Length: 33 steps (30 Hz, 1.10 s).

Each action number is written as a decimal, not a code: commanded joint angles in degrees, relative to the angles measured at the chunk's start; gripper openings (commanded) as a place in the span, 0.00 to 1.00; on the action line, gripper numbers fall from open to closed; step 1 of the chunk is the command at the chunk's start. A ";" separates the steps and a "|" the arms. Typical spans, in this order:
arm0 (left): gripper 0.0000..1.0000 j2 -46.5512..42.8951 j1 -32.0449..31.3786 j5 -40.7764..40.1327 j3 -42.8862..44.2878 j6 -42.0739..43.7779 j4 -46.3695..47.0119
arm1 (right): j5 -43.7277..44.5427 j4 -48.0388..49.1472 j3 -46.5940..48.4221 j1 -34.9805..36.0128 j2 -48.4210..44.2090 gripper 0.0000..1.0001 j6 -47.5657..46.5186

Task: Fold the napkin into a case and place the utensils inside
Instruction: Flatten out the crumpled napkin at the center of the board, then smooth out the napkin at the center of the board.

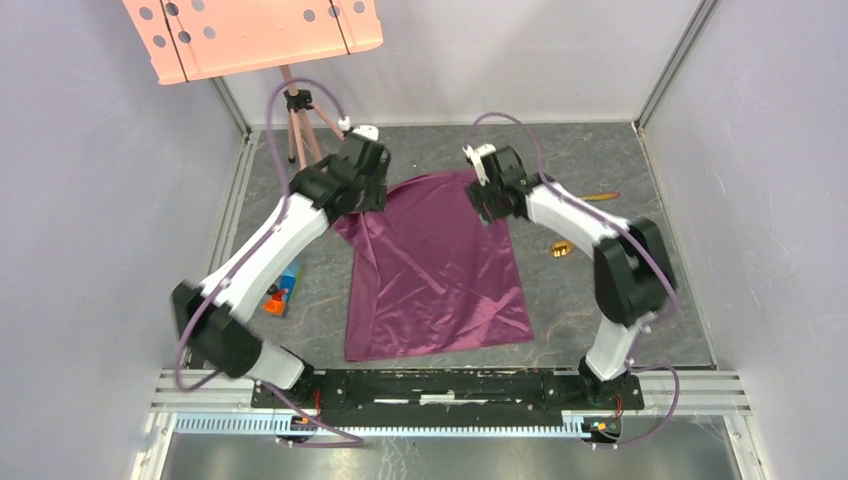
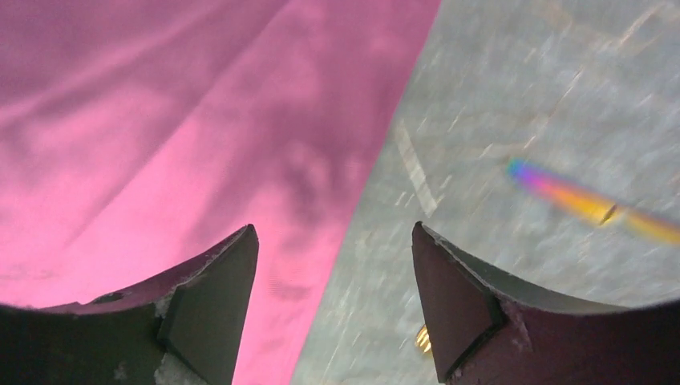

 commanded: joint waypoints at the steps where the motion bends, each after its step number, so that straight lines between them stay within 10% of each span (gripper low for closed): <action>1: 0.76 -12.21 -0.39 10.79 -10.20 -5.61 6.56 | -10.47 9.86 -18.35 1.50 -17.59 0.77 11.37; 12: 0.83 -22.89 -0.78 33.30 -37.00 -21.86 28.70 | -23.85 25.35 -44.39 3.57 -28.56 0.53 22.32; 28: 0.87 -18.36 -3.77 16.54 -40.96 -29.15 34.39 | 1.38 20.11 -59.20 -2.18 -38.09 0.52 23.63; 33: 0.88 -12.81 -0.67 15.67 -38.14 -32.44 36.55 | -11.98 21.09 -53.42 -1.48 -43.02 0.60 13.97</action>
